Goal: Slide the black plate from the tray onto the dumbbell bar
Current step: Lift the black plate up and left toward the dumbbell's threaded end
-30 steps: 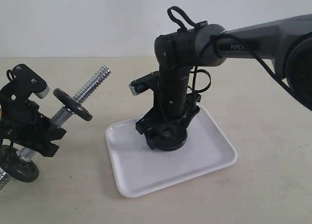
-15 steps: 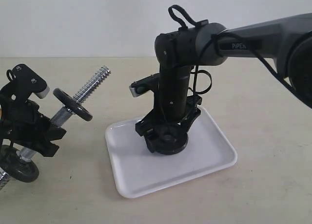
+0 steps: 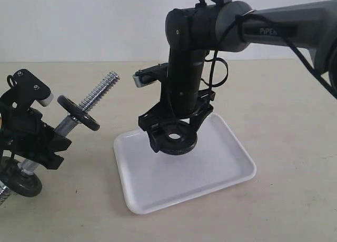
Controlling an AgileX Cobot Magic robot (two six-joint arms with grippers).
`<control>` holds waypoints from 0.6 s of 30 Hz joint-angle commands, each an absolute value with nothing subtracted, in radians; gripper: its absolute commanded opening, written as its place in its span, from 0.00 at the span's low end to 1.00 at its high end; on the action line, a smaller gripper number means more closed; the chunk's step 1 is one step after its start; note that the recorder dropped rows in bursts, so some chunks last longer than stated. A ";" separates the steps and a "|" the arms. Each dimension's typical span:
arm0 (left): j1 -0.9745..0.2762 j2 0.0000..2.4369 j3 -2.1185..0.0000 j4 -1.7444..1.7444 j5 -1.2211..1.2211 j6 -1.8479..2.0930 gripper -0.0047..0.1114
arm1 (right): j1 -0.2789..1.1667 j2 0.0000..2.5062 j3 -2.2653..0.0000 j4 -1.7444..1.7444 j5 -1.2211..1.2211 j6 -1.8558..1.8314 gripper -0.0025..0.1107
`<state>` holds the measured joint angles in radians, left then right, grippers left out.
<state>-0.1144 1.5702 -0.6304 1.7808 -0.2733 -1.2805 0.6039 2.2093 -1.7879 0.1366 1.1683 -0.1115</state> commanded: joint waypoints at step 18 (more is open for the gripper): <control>-0.114 1.513 -0.673 1.744 -0.431 -1.231 0.08 | 0.347 1.996 -1.817 0.657 1.221 -0.376 0.02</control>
